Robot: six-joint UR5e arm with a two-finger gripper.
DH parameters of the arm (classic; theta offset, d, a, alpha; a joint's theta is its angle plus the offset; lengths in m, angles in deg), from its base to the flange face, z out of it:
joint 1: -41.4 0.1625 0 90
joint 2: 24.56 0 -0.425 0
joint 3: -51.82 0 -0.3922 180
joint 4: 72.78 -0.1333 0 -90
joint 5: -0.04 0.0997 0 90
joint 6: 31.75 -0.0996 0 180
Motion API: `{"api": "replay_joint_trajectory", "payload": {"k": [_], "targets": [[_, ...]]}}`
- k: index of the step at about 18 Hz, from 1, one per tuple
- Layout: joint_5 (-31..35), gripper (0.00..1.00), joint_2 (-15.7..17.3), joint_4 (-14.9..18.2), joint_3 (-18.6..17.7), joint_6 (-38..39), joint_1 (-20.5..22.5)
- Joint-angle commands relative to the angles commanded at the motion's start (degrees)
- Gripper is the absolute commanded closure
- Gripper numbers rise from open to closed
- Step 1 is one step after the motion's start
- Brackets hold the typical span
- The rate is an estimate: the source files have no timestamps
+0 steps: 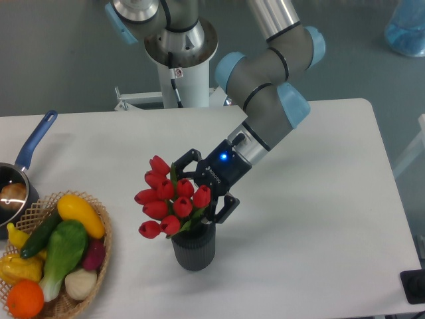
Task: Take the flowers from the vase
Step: 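Close the gripper on the tulip stems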
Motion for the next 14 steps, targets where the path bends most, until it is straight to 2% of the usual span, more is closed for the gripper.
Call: {"api": "replay_joint_trajectory", "payload": {"k": [11,13,14], "targets": [[-1.93,0.02,-0.18,-0.09,0.09,0.0,0.0],[-1.93,0.12,-0.18,-0.09,0.09,0.09,0.0],[-1.93,0.22,-0.18,-0.09,0.09,0.09,0.0]]}}
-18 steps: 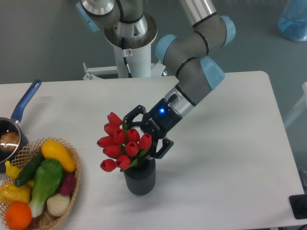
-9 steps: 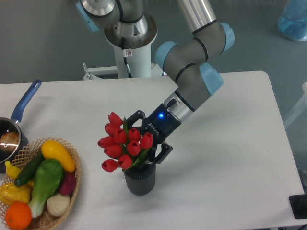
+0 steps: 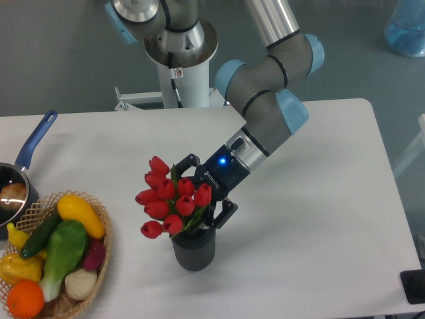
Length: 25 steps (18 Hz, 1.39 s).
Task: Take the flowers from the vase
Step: 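Close the gripper on the tulip stems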
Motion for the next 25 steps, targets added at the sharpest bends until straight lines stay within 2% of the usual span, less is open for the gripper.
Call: {"api": "replay_joint_trajectory", "payload": {"k": [1,2,9,12,18,25], "targets": [[0.0,0.31,0.0,0.0,0.0,0.0,0.0],[0.0,0.34,0.0,0.0,0.0,0.17,0.09],[0.0,0.35,0.0,-0.09,0.0,0.35,0.35],[-0.09,0.44,0.09,-0.09,0.0,0.44,0.44],[-2.72,0.53,0.0,-0.18,0.09,0.35,0.53],[-2.9,0.54,-0.18,-0.18,0.0,0.35,0.7]]}}
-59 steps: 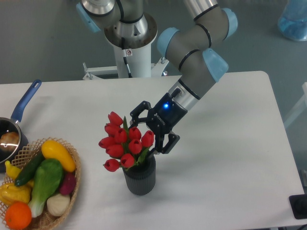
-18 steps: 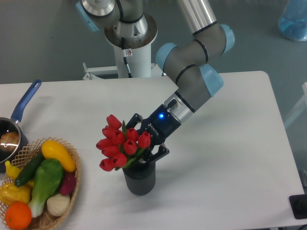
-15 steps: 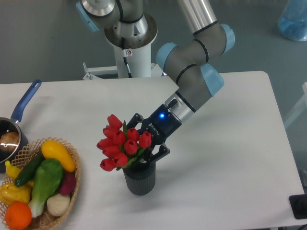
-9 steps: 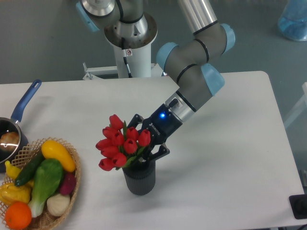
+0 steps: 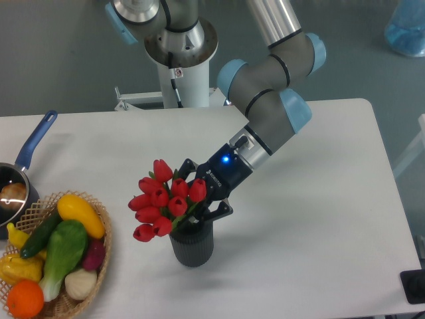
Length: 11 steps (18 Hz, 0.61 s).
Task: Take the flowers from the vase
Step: 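Close the gripper on the tulip stems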
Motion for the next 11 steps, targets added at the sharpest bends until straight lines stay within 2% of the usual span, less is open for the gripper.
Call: {"api": "replay_joint_trajectory", "payload": {"k": [11], "targets": [[-5.27,0.56,0.53,-0.09,-0.26,1.58,0.88]]}}
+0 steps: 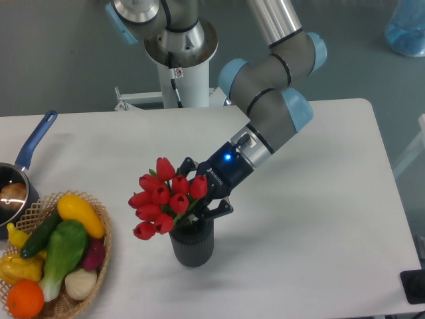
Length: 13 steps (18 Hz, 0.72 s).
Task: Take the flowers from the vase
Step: 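Close the gripper on the tulip stems, then lift the gripped tulips up out of the dark vase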
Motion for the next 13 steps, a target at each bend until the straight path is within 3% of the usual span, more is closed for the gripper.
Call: {"api": "replay_joint_trajectory", "payload": {"k": [13], "targets": [[-1.24,0.56,3.52,0.0,0.53,5.89,0.62]]}}
